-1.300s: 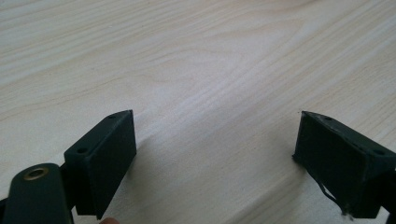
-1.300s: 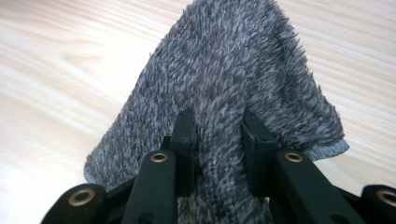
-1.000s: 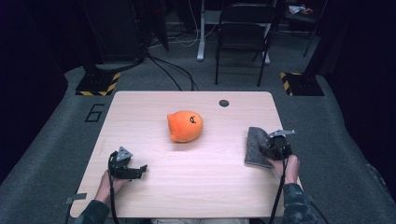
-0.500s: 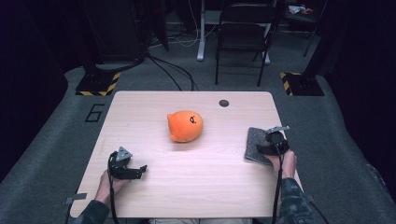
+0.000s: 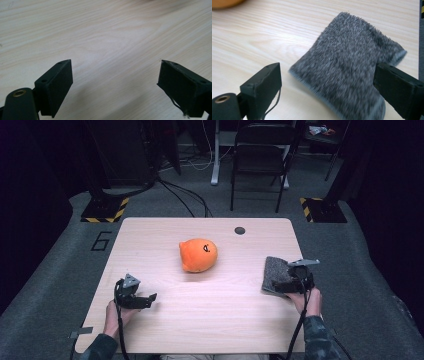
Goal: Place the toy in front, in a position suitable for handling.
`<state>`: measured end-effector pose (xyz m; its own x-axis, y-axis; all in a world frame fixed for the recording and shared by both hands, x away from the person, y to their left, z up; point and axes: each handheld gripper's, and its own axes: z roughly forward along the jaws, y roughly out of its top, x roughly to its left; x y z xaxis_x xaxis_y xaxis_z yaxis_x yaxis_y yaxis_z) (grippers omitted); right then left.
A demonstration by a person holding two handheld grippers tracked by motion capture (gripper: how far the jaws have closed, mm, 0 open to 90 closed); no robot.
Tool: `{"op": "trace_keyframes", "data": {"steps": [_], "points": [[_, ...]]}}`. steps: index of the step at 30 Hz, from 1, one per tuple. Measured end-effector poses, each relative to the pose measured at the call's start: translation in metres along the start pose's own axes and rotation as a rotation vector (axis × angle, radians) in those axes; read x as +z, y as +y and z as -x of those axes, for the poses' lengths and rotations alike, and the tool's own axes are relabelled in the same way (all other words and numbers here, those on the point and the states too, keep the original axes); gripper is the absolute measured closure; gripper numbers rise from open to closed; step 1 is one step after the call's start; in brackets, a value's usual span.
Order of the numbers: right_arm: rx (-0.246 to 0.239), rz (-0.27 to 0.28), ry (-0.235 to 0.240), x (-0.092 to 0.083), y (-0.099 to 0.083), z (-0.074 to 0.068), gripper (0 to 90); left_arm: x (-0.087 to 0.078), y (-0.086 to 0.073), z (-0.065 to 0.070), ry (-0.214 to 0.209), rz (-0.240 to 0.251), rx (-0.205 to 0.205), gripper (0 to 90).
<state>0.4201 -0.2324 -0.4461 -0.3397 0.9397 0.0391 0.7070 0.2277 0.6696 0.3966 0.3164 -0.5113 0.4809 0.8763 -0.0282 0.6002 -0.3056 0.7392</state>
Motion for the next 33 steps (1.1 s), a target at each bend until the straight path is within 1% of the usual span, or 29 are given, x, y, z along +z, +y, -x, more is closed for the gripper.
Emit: {"op": "trace_keyframes", "data": {"steps": [2, 3, 4, 5, 6, 7, 8, 9, 10, 12, 13, 14, 15, 17, 19, 20, 21, 22, 23, 24, 26, 27, 29, 31, 33], "points": [[0.023, 0.029, 0.017, -0.014, -0.007, -0.002, 7.7, -0.001, 0.003, 0.003, -0.007, -0.002, 0.007, 11.9], [0.027, 0.035, 0.023, -0.018, -0.011, -0.004, 8.0, -0.002, 0.004, 0.005, -0.002, 0.013, 0.010, 11.9], [0.028, 0.041, 0.029, -0.022, -0.017, -0.007, 7.9, -0.002, 0.006, 0.007, -0.006, 0.017, 0.019, 11.9], [0.015, 0.022, 0.019, -0.025, -0.023, -0.012, 7.2, -0.003, 0.008, 0.008, -0.008, 0.013, 0.022, 11.9], [0.000, 0.019, 0.011, -0.027, -0.028, -0.015, 7.2, -0.003, 0.009, 0.009, -0.006, 0.021, 0.019, 11.9], [-0.003, 0.017, 0.012, -0.028, -0.031, -0.017, 6.7, -0.004, 0.012, 0.010, -0.010, 0.027, 0.013, 11.9], [-0.006, 0.007, 0.014, -0.031, -0.036, -0.019, 6.3, -0.005, 0.013, 0.010, -0.006, 0.034, 0.016, 11.9], [-0.007, 0.015, 0.008, -0.032, -0.038, -0.019, 6.7, -0.005, 0.015, 0.011, -0.008, 0.038, 0.014, 11.9], [-0.012, 0.020, 0.012, -0.033, -0.039, -0.019, 6.9, -0.004, 0.017, 0.012, -0.009, 0.046, 0.009, 11.9], [-0.006, 0.024, 0.008, -0.030, -0.039, -0.019, 7.1, -0.002, 0.023, 0.013, -0.025, 0.050, 0.002, 11.9], [-0.005, 0.024, 0.012, -0.027, -0.037, -0.018, 7.0, 0.002, 0.027, 0.015, -0.026, 0.061, 0.002, 11.9], [-0.011, 0.018, 0.014, -0.023, -0.035, -0.018, 7.1, 0.003, 0.031, 0.015, -0.034, 0.059, -0.001, 11.9], [-0.018, 0.015, 0.012, -0.020, -0.033, -0.019, 7.0, 0.007, 0.037, 0.017, -0.044, 0.066, 0.002, 11.9], [-0.024, 0.025, 0.018, -0.015, -0.027, -0.020, 7.0, 0.013, 0.046, 0.021, -0.053, 0.076, 0.003, 12.0], [-0.039, 0.036, 0.016, -0.013, -0.022, -0.023, 7.1, 0.018, 0.054, 0.025, -0.062, 0.079, 0.019, 12.0], [-0.040, 0.034, 0.017, -0.012, -0.021, -0.025, 7.2, 0.022, 0.058, 0.027, -0.067, 0.075, 0.035, 12.0], [-0.050, 0.027, 0.016, -0.010, -0.020, -0.026, 7.2, 0.026, 0.063, 0.028, -0.074, 0.081, 0.036, 12.0], [-0.060, 0.021, 0.009, -0.007, -0.020, -0.027, 7.3, 0.030, 0.066, 0.030, -0.085, 0.088, 0.021, 12.0], [-0.057, 0.016, 0.016, -0.006, -0.020, -0.027, 7.3, 0.033, 0.069, 0.031, -0.091, 0.087, 0.017, 12.0], [-0.063, 0.008, 0.019, -0.003, -0.021, -0.026, 7.3, 0.035, 0.072, 0.031, -0.091, 0.092, 0.024, 12.0], [-0.057, -0.007, 0.017, 0.000, -0.022, -0.026, 7.3, 0.042, 0.080, 0.034, -0.099, 0.105, 0.027, 12.2], [-0.062, -0.012, 0.016, 0.001, -0.021, -0.025, 7.3, 0.044, 0.083, 0.036, -0.093, 0.111, 0.027, 12.4], [-0.062, -0.007, 0.019, 0.001, -0.021, -0.024, 7.5, 0.048, 0.089, 0.037, -0.106, 0.112, 0.031, 13.0], [-0.059, -0.010, 0.017, 0.001, -0.021, -0.024, 7.7, 0.052, 0.093, 0.039, -0.102, 0.127, 0.032, 13.6], [-0.061, -0.010, 0.016, 0.001, -0.021, -0.024, 7.8, 0.054, 0.097, 0.040, -0.109, 0.133, 0.033, 13.8]]}}
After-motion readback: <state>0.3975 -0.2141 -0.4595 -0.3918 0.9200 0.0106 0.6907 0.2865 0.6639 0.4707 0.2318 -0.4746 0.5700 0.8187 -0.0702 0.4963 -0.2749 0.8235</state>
